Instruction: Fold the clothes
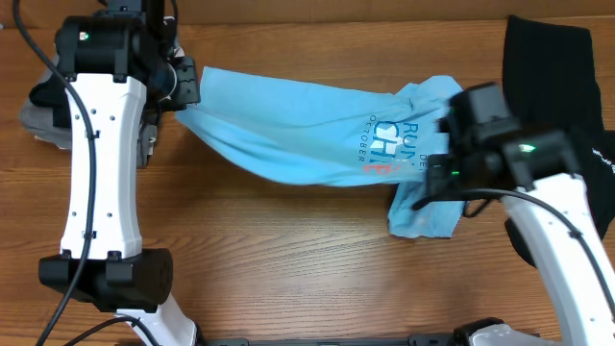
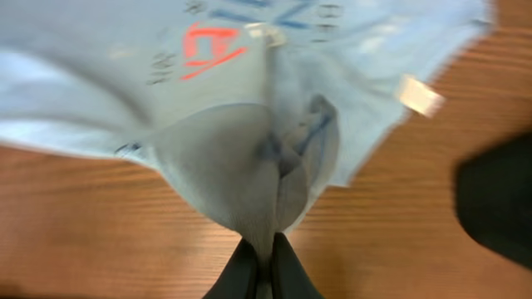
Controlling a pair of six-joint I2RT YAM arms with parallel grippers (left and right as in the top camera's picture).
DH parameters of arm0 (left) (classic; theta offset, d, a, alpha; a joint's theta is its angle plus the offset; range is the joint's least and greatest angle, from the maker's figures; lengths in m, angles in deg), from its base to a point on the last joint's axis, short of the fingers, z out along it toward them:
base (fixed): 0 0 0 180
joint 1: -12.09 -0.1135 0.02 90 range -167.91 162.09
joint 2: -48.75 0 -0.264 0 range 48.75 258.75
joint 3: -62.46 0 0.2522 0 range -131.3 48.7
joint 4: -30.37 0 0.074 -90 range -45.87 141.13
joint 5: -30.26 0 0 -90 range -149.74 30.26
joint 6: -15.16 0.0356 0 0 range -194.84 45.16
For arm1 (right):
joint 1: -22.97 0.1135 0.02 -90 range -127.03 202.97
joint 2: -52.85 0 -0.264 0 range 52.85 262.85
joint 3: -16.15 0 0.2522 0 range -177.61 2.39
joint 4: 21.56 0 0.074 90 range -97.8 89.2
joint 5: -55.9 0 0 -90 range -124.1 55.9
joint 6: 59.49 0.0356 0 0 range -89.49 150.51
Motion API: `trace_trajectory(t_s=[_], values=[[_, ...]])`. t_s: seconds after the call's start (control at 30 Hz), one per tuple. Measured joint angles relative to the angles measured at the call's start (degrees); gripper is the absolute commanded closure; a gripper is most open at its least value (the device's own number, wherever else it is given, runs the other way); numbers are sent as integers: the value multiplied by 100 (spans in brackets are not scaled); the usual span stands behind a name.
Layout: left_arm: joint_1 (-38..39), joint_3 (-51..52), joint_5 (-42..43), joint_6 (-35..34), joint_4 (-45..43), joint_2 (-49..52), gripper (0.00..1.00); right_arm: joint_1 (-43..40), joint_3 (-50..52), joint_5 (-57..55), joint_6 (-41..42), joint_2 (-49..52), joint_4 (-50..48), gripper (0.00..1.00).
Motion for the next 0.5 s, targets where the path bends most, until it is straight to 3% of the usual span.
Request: trace_trajectory(t_s=[0.33, 0.5], values=[[122, 0, -2, 0, -7, 57, 96, 1829, 2, 603, 59, 938, -675, 96], [120, 0, -48, 0, -9, 57, 96, 2404, 127, 984, 160, 1163, -1005, 87]])
